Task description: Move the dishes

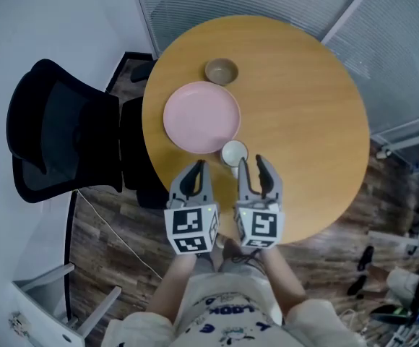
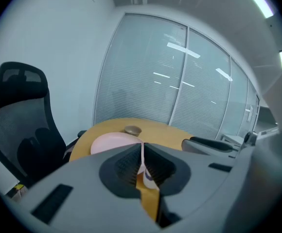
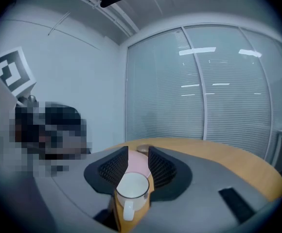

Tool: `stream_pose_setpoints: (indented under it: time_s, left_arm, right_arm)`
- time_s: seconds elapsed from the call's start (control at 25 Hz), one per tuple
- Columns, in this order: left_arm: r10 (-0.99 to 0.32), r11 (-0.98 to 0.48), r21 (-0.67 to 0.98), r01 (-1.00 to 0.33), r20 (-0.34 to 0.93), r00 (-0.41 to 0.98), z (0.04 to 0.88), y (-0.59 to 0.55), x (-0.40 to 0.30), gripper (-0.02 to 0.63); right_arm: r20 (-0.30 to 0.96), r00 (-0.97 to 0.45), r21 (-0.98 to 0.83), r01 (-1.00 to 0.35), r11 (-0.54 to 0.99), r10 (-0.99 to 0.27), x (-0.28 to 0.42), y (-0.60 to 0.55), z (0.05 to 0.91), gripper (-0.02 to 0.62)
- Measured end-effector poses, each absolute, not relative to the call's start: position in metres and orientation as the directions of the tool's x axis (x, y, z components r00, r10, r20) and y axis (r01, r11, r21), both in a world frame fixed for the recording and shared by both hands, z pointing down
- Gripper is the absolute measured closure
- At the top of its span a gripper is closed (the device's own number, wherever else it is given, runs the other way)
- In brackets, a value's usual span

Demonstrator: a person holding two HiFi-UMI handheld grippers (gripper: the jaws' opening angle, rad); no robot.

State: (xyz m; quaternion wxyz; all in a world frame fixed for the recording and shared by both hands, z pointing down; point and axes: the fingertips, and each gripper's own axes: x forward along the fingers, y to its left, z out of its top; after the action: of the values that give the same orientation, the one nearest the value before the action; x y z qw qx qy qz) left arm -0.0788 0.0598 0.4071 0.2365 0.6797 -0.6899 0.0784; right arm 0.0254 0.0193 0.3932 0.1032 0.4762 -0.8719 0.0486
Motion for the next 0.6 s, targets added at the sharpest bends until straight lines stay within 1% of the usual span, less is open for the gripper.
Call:
stream_pose_setpoints:
  time_s: [0.12,0.32,0.48,0.6]
  left_arm:
    - [-0.929,0.056,0.189,-0.980,0.370,0.018,0.375,0.052,-0.078,0.588]
    - [-0.962,0.055,0.152,-0.987,0.272,-0.012,0.325,0.042,-0.077,0.588]
    - [-0.979,0.064,0.118,-0.991,0.200,-0.039,0.292,0.040,-0.079,0.588]
    - [-0.987,0.069,0.094,-0.993,0.155,-0.053,0.271,0.040,-0.077,0.588]
  right_arm:
    - [0.185,-0.513,0.024,-0.850,0.526,-0.838,0.028,0.013,0.359,0.472]
    - [0.169,-0.461,0.021,-0.882,0.471,-0.871,0.046,0.008,0.325,0.517]
    - [0.100,-0.476,0.003,-0.878,0.478,-0.874,0.046,0.008,0.290,0.530]
    - [0.100,-0.476,0.019,-0.877,0.480,-0.874,0.048,0.010,0.273,0.540]
